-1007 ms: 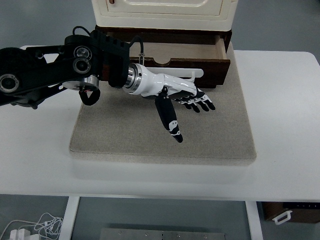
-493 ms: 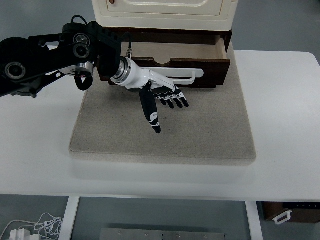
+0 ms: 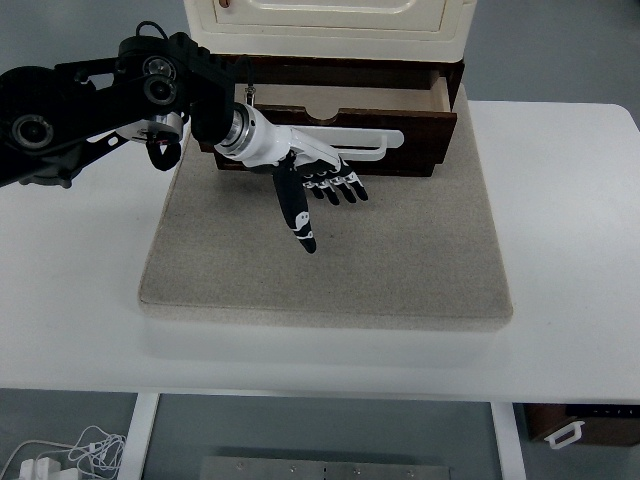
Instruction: Close drawer under combined cabinet
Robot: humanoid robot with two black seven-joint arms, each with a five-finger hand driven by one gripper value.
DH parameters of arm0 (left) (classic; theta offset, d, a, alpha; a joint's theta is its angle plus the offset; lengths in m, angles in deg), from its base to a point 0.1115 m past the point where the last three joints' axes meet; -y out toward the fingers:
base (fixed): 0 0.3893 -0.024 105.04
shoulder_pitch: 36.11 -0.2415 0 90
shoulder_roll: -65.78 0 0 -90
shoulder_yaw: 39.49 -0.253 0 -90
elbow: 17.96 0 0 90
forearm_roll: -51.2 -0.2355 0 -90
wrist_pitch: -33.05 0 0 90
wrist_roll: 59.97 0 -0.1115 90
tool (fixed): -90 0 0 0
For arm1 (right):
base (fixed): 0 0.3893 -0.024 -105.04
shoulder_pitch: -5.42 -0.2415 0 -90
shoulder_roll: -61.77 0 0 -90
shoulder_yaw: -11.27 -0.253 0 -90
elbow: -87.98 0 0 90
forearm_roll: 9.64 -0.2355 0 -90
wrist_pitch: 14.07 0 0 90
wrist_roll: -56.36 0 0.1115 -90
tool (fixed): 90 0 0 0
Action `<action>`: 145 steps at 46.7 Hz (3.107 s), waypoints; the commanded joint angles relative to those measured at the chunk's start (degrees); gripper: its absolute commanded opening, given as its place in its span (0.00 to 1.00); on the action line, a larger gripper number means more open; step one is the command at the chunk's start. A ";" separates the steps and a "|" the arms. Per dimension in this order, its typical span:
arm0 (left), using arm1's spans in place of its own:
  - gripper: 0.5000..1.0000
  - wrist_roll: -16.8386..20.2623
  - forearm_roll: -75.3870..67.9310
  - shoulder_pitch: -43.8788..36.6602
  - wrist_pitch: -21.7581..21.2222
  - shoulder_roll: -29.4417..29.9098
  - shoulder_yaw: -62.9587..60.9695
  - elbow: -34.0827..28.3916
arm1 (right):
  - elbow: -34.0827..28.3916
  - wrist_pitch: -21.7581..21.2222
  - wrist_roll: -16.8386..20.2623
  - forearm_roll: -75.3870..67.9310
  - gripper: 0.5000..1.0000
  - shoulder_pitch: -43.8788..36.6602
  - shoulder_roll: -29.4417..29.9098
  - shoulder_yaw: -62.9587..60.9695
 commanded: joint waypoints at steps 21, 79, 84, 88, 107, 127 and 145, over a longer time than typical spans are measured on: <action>1.00 0.18 -0.24 0.45 -0.27 -1.60 0.85 -5.12 | 0.00 0.00 0.00 0.00 0.90 -0.02 0.00 0.00; 1.00 0.88 -1.64 0.62 -0.97 -2.74 2.52 -13.82 | 0.00 0.00 0.00 0.00 0.90 -0.02 0.00 0.00; 1.00 0.88 -1.73 0.62 -1.50 -2.74 2.52 -13.91 | 0.00 0.00 0.00 0.00 0.90 -0.02 0.00 0.00; 1.00 0.97 -1.73 0.54 -1.85 -2.74 2.52 -13.91 | 0.00 0.00 0.00 0.00 0.90 -0.02 0.00 0.00; 1.00 1.24 -1.82 0.89 -1.85 -2.57 3.84 -13.47 | 0.00 0.00 0.00 0.00 0.90 -0.02 0.00 0.00; 1.00 2.47 -1.30 0.54 2.56 -1.87 12.88 -6.71 | 0.00 0.00 0.00 0.00 0.90 -0.02 0.00 0.00; 1.00 2.82 12.94 4.75 2.56 -2.30 38.10 -5.82 | 0.00 0.00 0.00 0.00 0.90 -0.02 0.00 0.00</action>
